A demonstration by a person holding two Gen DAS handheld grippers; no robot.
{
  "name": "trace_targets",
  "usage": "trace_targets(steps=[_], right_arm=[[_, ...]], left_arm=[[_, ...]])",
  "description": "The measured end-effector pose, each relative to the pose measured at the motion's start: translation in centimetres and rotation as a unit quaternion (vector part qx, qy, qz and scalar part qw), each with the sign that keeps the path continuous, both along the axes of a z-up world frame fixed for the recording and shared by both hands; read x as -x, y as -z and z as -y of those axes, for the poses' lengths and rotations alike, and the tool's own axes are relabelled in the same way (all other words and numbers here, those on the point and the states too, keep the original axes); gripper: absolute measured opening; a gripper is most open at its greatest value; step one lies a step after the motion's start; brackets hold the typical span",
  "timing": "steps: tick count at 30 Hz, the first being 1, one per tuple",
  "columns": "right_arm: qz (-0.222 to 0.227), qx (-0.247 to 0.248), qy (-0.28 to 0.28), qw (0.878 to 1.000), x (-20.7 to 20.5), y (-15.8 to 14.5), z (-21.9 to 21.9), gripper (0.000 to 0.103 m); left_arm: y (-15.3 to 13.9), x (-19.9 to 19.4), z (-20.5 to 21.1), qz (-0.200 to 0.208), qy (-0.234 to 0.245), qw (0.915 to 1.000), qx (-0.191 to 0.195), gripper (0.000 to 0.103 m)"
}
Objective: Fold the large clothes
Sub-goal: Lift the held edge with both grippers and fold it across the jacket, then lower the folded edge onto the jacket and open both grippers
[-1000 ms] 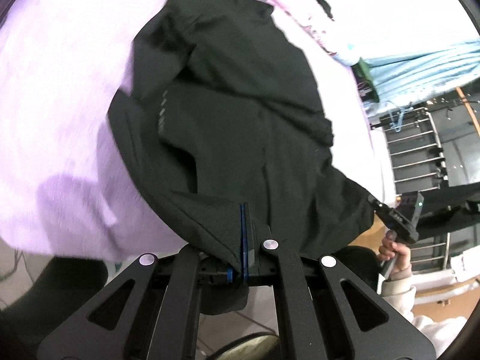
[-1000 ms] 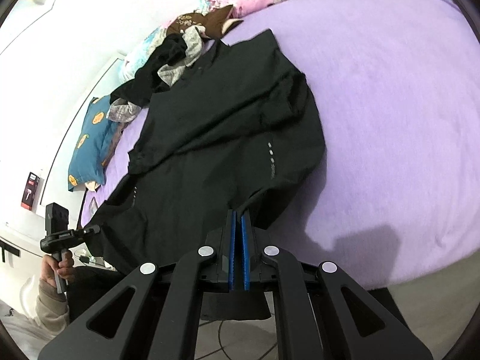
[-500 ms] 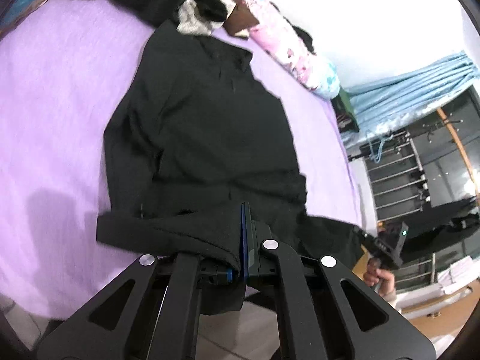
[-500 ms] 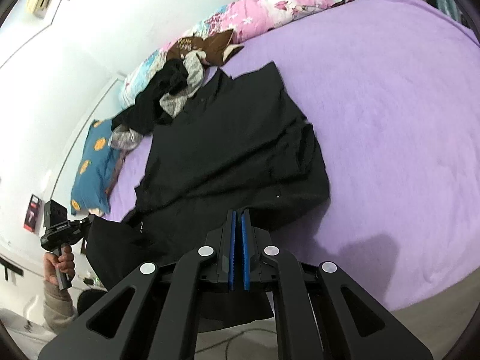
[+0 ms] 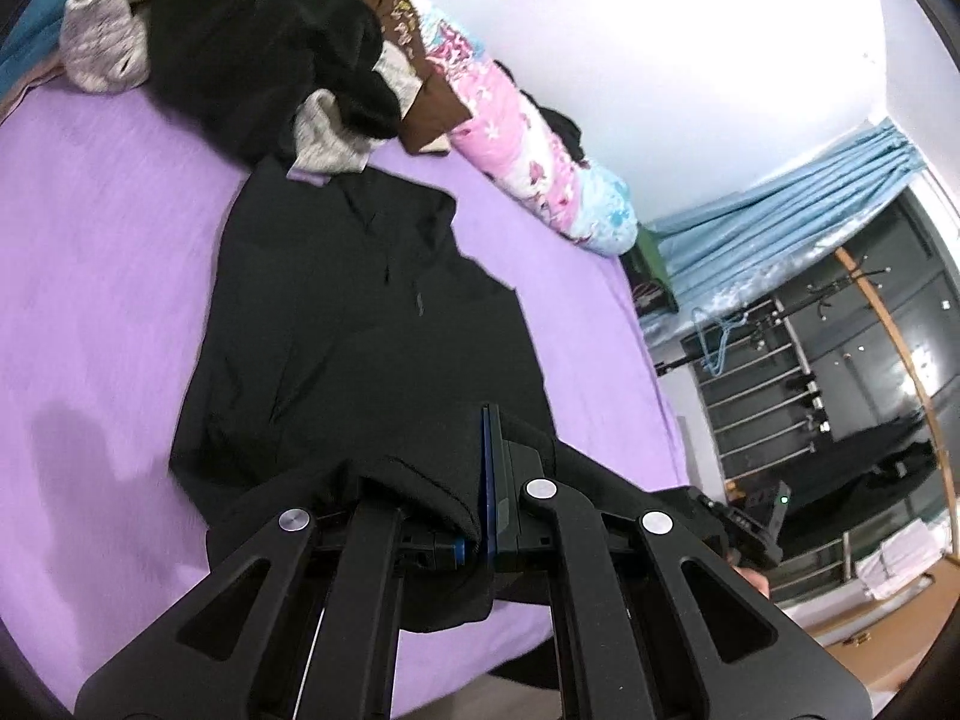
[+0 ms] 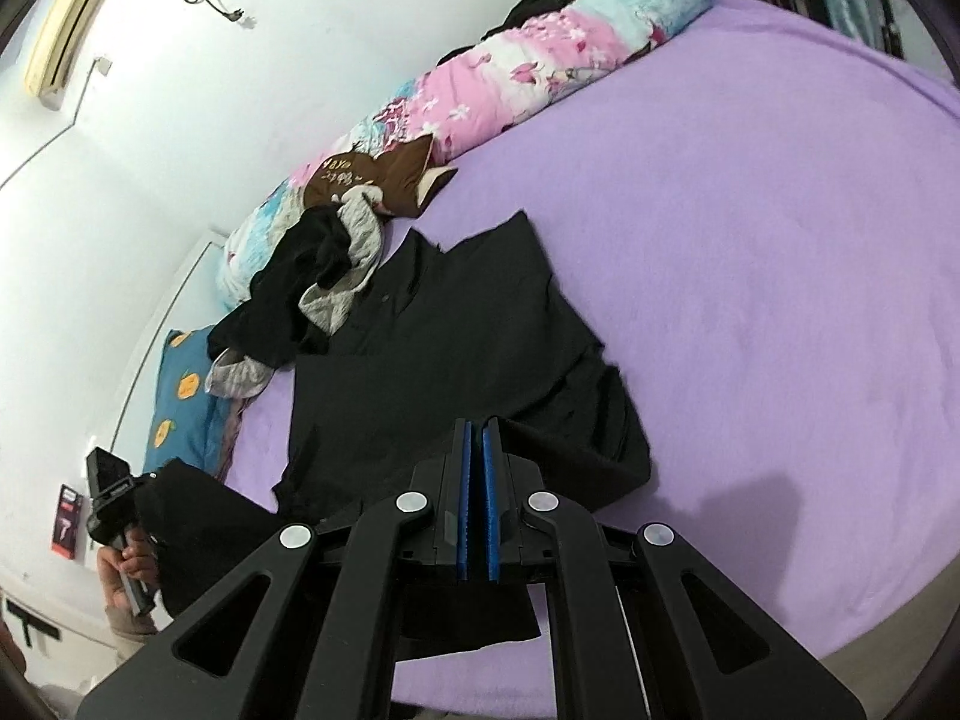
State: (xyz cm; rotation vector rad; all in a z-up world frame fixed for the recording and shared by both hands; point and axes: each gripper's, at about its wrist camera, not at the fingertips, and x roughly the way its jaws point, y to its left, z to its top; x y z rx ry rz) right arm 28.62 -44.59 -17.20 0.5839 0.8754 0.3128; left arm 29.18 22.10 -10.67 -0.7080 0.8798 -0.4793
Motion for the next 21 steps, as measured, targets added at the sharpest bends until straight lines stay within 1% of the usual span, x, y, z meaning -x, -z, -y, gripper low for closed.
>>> trace_targets(steps=[6,9,12,14,17,19,21], right_arm=[[0.01,0.009,0.019,1.0,-2.0,-1.1,0.0,0.004],[0.015,0.012,0.028,0.999,-2.8,-1.3,-0.2,0.004],[0.018,0.021,0.037,0.999,-3.9,-1.5,-0.6,0.004],[0.024,0.024,0.042,0.999,-4.7,-1.8,-0.9,0.004],[0.046,0.028,0.043,0.998,-5.7,-2.7,-1.4,0.004],[0.052,0.017,0.045,0.997,-6.4,-3.0,-1.4,0.004],[0.055,0.026,0.044,0.997,-7.3,-3.4,-1.7,0.004]], left_arm=[[-1.9,-2.3,-0.9,0.027,0.003,0.9996,-0.004,0.003],[-2.4,-3.4,-1.4,0.032,-0.002,0.9994,-0.009,0.003],[-2.5,-4.1,-1.9,0.036,-0.003,0.9993,-0.013,0.003],[-2.3,-4.4,-2.5,0.034,-0.01,0.9993,-0.006,0.003],[-2.0,-4.9,-3.1,0.033,-0.024,0.9991,-0.012,0.003],[-1.8,-5.4,-3.7,0.032,-0.031,0.999,-0.005,0.003],[-1.6,-5.9,-4.1,0.029,-0.037,0.9989,0.0,0.003]])
